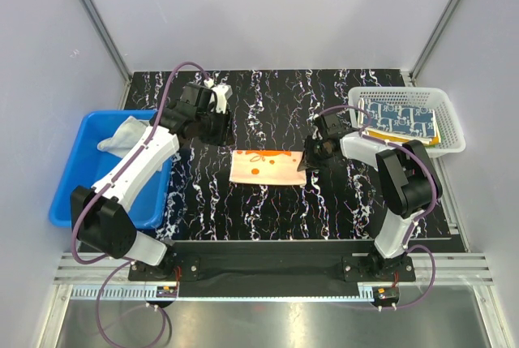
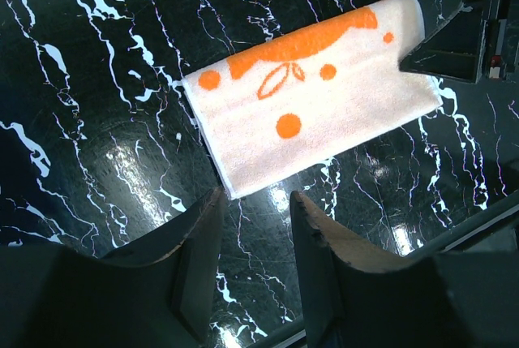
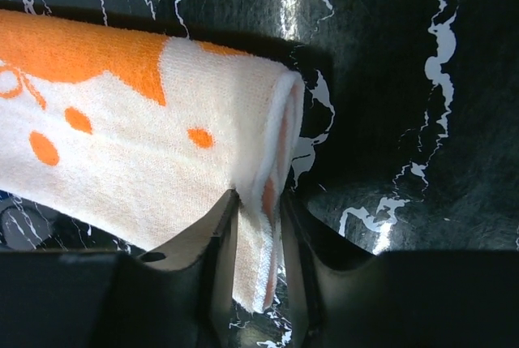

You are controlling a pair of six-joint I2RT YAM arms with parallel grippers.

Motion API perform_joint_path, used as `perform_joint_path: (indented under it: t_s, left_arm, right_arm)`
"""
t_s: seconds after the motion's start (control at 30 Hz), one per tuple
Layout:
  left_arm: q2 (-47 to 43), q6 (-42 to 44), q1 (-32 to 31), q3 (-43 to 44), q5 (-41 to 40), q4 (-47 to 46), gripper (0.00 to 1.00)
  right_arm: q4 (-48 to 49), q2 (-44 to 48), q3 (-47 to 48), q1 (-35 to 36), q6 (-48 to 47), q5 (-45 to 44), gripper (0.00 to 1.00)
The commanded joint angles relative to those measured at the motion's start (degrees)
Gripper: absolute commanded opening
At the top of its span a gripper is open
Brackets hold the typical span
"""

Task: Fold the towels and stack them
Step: Neatly place the folded towel into the bin

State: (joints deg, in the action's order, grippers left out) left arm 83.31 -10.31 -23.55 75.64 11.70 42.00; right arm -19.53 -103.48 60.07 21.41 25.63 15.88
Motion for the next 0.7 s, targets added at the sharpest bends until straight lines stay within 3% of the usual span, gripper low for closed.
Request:
perform_joint_path:
  t_s: [0.0,0.1,0.13,0.2,0.33,0.67]
  left_arm:
    - [-1.8,0.8,0.3,0.7,0.3,-1.4,0.43]
    - [-1.8,0.7,0.3,0.7,0.4,-1.5,0.43]
    - [-1.8,0.7,0.3,0.6,0.5,-1.4,0.43]
    - [-1.8,0.7,0.3,0.6,0.5,-1.4,0.43]
    - [-1.7,0.8,0.3,0.6,0.3,-1.4,0.43]
    - [-1.0,1.3,0.3,0.7,-0.7,-0.7,0.43]
  right_arm:
    - [-0.2,-1.5,-1.4,0.9,-0.5,-3.6,0.33]
    - [0.9,-2.4,-1.7,1.1,-1.5,-2.5,0.22]
    - [1.6,-2.5,-1.8,1.1,-1.9,-1.6,0.08]
    - [3.4,-2.0,-2.5,1.2,-1.9,0.6,0.00]
    - [1.4,0.2,-1.1,1.1,-3.6,1.1,0.00]
    - [-16.1,4.3,12.2,0.9,-11.1,-8.1,0.00]
